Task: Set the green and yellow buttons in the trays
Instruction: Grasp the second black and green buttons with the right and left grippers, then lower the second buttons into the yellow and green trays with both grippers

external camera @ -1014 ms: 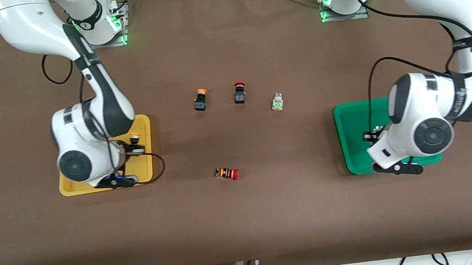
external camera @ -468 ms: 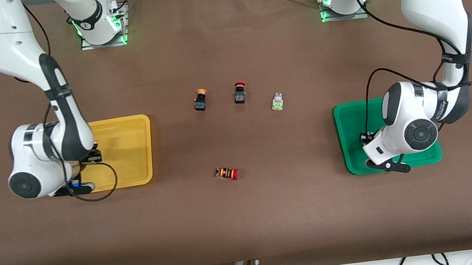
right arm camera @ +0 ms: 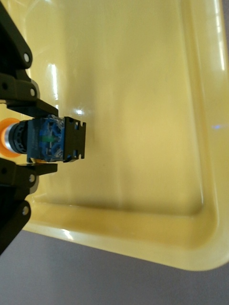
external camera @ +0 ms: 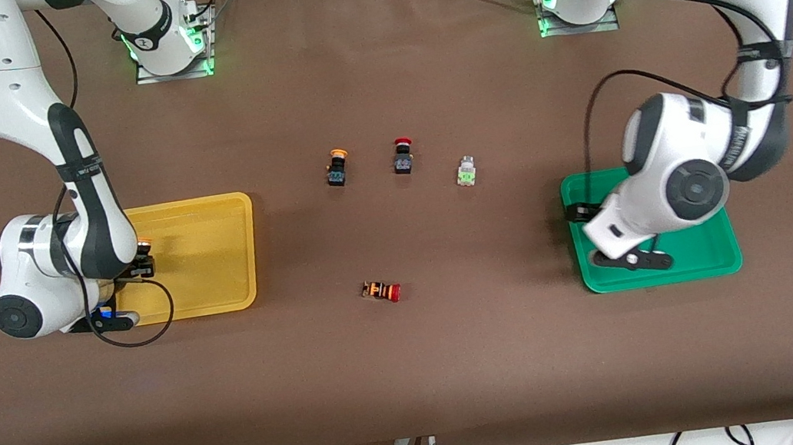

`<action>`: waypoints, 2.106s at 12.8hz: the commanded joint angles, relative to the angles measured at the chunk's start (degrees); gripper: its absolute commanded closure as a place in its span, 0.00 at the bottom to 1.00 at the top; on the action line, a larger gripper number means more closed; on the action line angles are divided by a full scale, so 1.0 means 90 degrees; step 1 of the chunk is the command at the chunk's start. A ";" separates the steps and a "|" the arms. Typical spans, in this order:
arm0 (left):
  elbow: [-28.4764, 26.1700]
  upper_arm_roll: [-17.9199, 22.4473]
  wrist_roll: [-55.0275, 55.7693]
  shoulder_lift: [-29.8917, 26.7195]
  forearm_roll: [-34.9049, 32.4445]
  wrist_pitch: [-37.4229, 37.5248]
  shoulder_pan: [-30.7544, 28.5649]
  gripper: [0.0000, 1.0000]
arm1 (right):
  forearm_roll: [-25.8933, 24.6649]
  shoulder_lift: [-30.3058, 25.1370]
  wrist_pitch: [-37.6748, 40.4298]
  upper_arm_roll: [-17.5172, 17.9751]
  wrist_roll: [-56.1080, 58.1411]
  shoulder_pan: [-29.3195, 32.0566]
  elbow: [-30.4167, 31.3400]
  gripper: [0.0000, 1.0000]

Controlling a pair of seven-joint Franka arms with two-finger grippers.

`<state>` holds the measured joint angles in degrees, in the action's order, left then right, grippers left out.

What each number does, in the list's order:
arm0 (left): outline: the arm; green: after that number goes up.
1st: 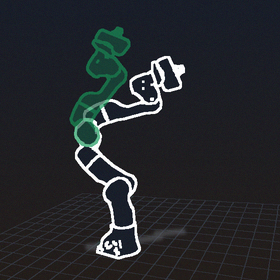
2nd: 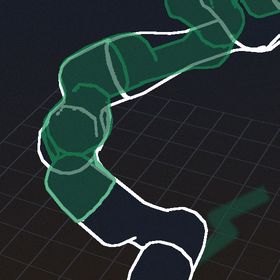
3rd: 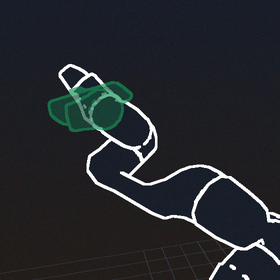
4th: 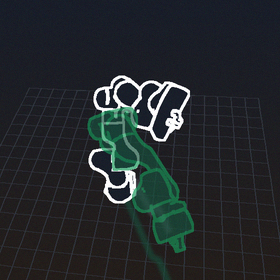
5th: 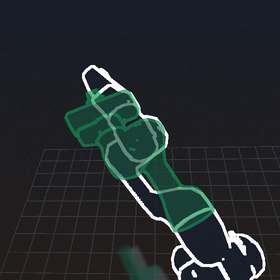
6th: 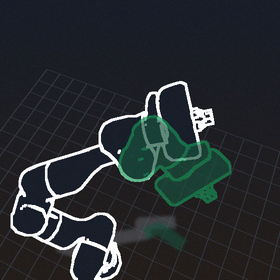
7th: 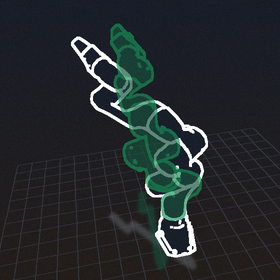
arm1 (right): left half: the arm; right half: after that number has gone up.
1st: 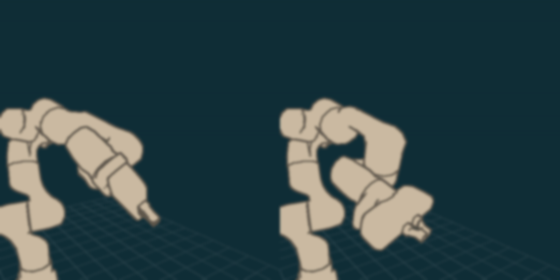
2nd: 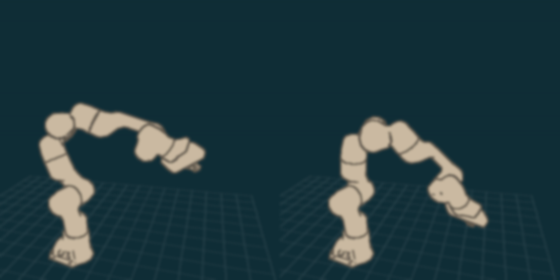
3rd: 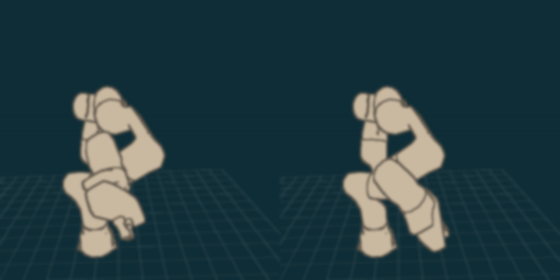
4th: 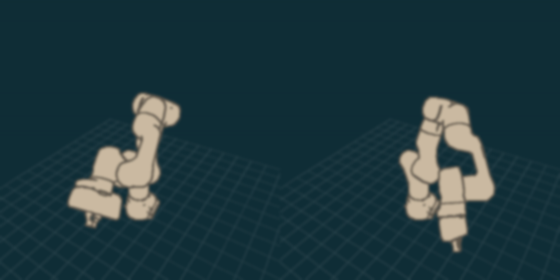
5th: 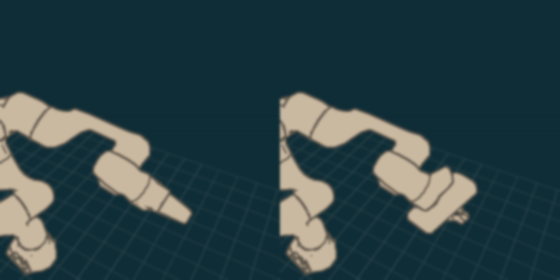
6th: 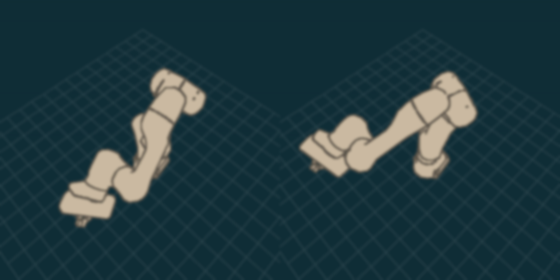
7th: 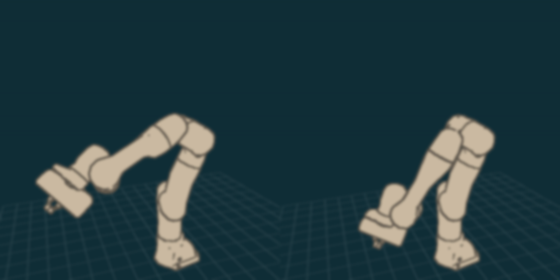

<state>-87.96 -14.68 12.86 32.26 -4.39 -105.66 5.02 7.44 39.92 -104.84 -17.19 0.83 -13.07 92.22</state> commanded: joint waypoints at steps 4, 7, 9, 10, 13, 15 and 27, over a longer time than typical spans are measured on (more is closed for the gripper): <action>-0.1161 -0.0615 0.1655 0.0019 0.0078 -0.0853 0.0896 0.00 | 0.0061 -0.0128 0.0670 0.0093 -0.0083 -0.0432 -0.0207 0.01; -0.2235 -0.0615 0.1686 0.0019 0.0068 -0.2396 0.1033 0.00 | 0.0362 -0.0138 0.0789 0.0103 -0.0288 -0.0920 -0.0208 0.01; -0.2501 -0.0615 0.1686 0.0019 0.0059 -0.2624 0.1121 0.00 | 0.1190 -0.0148 0.0974 0.0103 -0.0385 -0.1067 -0.0169 0.01; -0.2540 -0.0615 0.1686 0.0048 0.0049 -0.2702 0.1286 0.00 | 0.1388 -0.0148 0.0975 0.0103 -0.0637 -0.1222 -0.0149 0.01; -0.2570 -0.0615 0.1676 0.0155 -0.0010 -0.2781 0.1346 0.30 | 0.1448 -0.0196 0.0887 0.0103 -0.1759 -0.1925 -0.0139 0.01; -0.2570 -0.0615 0.1686 0.0155 -0.0010 -0.2781 0.1385 0.75 | 0.1536 -0.0275 0.0819 0.0103 -0.2258 -0.2374 -0.0130 0.01; -0.0627 -0.0517 -0.0943 -0.1134 -0.0488 0.1145 -0.0709 1.00 | 0.1663 -0.0373 -0.0986 0.0776 -0.3608 -0.3597 0.0758 0.01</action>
<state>-96.50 -18.79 14.46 20.61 -8.02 -97.65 5.25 21.43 38.69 -110.82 -11.42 -31.15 -45.47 95.09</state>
